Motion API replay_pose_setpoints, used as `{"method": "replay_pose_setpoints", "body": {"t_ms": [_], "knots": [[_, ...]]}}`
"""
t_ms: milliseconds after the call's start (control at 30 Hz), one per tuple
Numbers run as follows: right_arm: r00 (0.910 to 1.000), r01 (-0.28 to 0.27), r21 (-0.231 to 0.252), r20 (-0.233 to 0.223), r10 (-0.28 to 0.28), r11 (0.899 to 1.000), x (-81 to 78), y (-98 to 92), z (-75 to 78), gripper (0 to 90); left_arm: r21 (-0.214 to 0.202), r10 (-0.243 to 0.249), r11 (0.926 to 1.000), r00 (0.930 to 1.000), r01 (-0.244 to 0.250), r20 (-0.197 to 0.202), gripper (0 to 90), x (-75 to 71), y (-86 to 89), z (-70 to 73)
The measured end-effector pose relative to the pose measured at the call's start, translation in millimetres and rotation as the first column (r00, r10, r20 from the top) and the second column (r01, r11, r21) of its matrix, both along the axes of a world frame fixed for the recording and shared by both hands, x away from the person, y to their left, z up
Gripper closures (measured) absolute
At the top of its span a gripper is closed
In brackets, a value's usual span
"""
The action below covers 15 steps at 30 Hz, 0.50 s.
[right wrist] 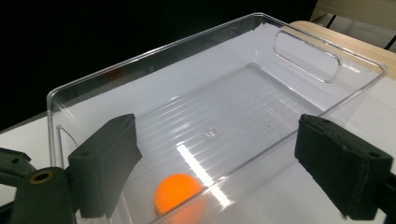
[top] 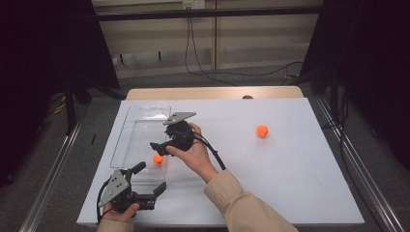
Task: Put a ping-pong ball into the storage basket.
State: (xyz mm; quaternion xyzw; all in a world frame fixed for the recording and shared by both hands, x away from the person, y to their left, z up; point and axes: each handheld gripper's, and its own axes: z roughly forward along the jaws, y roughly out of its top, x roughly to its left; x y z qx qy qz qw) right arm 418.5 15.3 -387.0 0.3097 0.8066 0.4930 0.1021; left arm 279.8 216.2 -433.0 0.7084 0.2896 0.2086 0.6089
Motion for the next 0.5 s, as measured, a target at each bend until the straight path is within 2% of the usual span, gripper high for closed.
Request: {"method": "replay_pose_setpoints", "body": {"t_ms": [367, 500], "knots": [[0.9996, 0.027, -0.003, 0.008, -0.027, 1.000, -0.6, -17.5, -0.4, 9.2, 0.003, 0.001, 1.0000, 1.0000, -0.001, 0.001, 1.6, 0.1, -0.1, 0.2], [0.9990, 0.043, 0.009, 0.010, -0.043, 0.999, -1.0, -23.5, 0.0, 7.8, 0.001, 0.002, 1.0000, 1.0000, -0.002, -0.003, 1.6, -0.1, -0.2, 0.4]]}}
